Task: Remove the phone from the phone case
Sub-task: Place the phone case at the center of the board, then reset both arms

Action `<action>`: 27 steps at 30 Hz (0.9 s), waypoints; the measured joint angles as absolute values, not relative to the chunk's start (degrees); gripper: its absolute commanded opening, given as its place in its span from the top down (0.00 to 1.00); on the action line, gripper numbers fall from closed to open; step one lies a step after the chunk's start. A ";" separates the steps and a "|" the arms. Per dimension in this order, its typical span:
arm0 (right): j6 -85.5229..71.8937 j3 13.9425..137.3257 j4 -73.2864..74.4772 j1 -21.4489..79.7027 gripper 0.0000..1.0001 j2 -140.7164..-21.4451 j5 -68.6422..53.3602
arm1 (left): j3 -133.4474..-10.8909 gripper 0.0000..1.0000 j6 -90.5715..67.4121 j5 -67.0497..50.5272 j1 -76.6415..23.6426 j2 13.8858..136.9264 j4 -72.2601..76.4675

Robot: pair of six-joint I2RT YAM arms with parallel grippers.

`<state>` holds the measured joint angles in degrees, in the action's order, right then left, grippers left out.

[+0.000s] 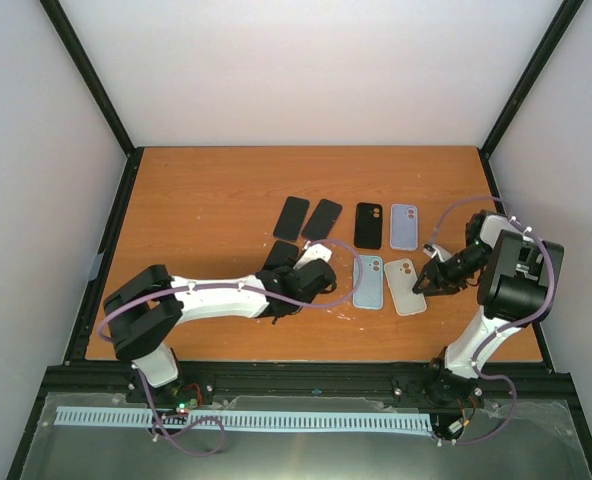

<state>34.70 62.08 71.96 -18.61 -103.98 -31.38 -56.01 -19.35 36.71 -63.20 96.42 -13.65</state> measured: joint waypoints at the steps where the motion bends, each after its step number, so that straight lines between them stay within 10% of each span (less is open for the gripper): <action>1: 34.70 62.08 71.94 -18.76 0.55 -103.57 -31.03 | -55.64 0.41 -19.31 36.51 -62.70 95.70 -13.39; 27: 36.67 69.04 69.30 -19.79 0.55 -90.67 -33.93 | -50.63 0.34 -22.76 24.51 -45.60 83.26 -11.07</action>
<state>36.67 69.04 69.30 -19.79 -90.67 -33.93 -50.63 -22.76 24.51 -45.60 83.26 -11.07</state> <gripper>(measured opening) 0.453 0.635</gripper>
